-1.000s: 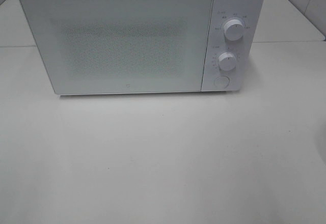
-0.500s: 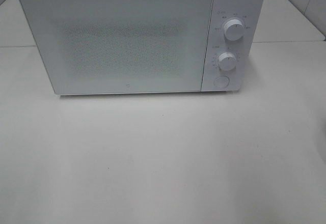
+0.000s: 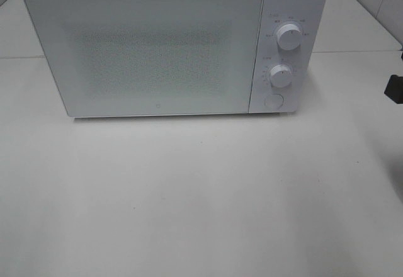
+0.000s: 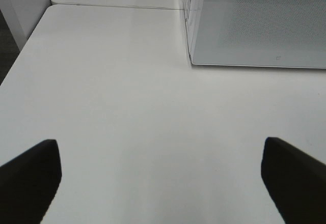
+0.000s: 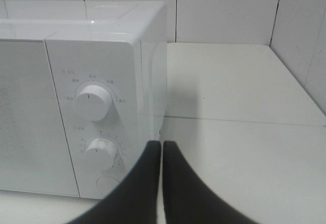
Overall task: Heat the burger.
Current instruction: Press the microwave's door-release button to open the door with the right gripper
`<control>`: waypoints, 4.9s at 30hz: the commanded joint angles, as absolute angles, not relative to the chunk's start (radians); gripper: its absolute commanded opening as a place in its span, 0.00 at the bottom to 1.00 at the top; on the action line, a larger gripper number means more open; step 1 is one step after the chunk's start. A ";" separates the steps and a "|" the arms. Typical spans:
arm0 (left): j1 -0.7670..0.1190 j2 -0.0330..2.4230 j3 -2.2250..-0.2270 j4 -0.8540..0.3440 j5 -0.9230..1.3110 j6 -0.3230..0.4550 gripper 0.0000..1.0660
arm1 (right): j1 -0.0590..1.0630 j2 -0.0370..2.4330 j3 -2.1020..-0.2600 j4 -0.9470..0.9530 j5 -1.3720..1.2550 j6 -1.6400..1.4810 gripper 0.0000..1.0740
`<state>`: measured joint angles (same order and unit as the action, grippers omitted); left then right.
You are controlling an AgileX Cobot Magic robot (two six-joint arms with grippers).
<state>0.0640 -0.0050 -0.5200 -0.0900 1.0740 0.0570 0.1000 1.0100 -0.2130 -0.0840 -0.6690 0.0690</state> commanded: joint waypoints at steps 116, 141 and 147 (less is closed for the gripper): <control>0.065 -0.019 -0.517 -0.092 1.071 0.052 0.94 | 0.424 2.087 -0.701 0.318 -1.000 1.283 0.00; 0.065 -0.019 -0.517 -0.092 1.071 0.052 0.94 | 0.424 2.113 -0.735 0.298 -0.979 1.298 0.00; 0.065 -0.019 -0.517 -0.092 1.071 0.052 0.94 | 0.424 2.116 -0.736 0.303 -0.979 1.293 0.00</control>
<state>0.0640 -0.0050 -0.5200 -0.0870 1.0740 0.0570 0.4250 2.1180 -0.7300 0.3120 -0.9870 1.2860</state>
